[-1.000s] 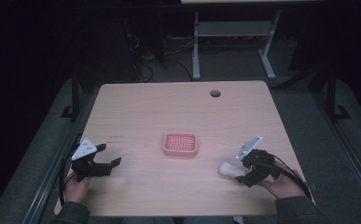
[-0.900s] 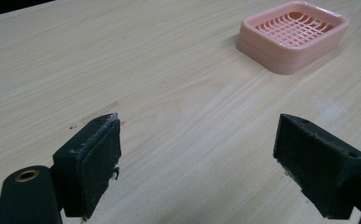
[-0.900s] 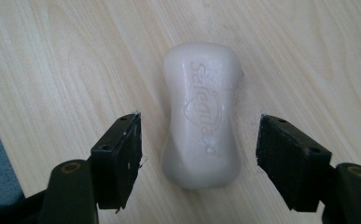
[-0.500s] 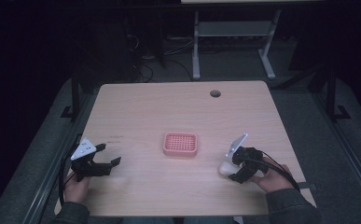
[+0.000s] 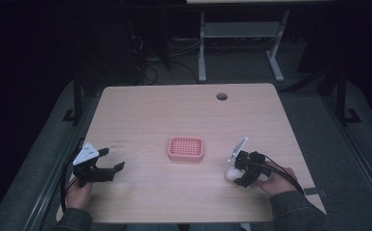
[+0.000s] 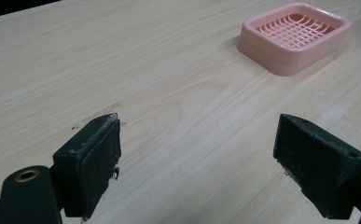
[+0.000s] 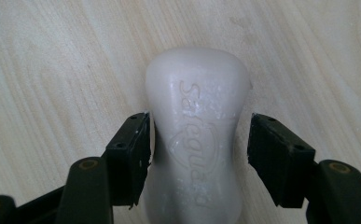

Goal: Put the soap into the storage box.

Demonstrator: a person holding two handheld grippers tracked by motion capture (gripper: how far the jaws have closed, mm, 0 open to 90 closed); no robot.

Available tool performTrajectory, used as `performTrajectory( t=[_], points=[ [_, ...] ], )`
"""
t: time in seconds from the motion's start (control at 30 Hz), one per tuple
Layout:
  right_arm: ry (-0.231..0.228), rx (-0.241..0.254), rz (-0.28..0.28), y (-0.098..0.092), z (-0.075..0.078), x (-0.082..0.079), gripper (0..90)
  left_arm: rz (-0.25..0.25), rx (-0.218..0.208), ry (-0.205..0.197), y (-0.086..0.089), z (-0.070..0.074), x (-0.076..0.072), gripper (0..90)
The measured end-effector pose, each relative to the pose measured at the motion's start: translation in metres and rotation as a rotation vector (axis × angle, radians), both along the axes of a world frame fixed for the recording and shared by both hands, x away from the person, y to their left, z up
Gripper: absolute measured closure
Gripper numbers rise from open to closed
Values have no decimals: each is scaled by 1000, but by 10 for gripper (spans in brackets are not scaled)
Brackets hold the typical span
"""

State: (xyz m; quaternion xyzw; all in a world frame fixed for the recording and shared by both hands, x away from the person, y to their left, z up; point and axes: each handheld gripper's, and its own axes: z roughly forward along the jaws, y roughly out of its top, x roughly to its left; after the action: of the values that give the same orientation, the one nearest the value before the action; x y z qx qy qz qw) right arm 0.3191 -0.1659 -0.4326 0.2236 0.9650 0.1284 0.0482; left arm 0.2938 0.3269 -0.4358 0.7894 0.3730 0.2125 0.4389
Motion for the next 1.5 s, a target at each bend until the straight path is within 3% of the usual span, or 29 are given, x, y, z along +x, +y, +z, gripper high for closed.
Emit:
performTrajectory(
  t=[0.3, 0.8, 1.1, 1.33, 1.5],
  points=[
    [30, -18, 12, 4, -7, 2, 451, 1, 0, 1, 0, 0, 0, 144],
    [53, -1, 0, 2, -9, 4, 473, -4, 9, 2, 0, 0, 0, 144],
    [16, -59, 55, 9, -6, 1, 485, 1, 1, 1, 0, 0, 0, 144],
    [12, -45, 92, 14, 3, -1, 488, -3, 14, 1, 1, 1, 0, 144],
    [14, -5, 89, 17, 12, 1, 490, -4, 13, 2, 1, 0, 0, 144]
  ],
)
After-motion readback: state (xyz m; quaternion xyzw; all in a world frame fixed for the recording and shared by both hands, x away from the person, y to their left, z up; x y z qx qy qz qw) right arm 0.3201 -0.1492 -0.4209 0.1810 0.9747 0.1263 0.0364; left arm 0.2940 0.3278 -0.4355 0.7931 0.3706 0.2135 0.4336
